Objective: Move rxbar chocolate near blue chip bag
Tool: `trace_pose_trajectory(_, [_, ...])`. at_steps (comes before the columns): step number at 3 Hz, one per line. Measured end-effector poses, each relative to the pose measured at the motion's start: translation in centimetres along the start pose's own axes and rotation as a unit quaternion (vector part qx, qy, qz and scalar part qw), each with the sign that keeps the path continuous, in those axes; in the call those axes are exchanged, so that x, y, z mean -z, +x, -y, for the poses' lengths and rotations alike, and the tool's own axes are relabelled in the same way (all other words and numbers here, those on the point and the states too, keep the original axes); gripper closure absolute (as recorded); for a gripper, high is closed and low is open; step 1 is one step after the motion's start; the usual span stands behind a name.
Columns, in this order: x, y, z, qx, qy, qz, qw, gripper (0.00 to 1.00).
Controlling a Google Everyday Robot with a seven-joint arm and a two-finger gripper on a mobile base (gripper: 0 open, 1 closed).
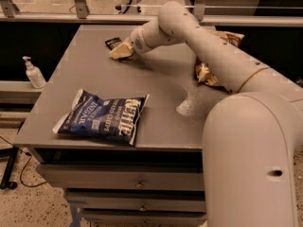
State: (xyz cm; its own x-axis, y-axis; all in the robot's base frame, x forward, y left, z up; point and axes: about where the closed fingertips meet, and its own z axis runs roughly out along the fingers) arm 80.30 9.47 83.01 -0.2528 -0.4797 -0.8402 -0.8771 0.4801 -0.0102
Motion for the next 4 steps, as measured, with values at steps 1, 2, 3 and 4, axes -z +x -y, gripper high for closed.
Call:
trace_pose_trajectory(1, [1.4,-0.7,-0.1,0.011,0.008,0.006,0.9999,0.87])
trace_pose_trajectory(2, [5.0,-3.4,-0.3,0.035,0.014,0.027,0.9989,1.0])
trace_pose_trajectory(3, [8.8,-5.2,-1.4,0.058,-0.004,0.039,0.9976,1.0])
trace_pose_trajectory(4, [11.9,-3.1,-4.0,0.059,-0.045,0.019,0.9971,1.0])
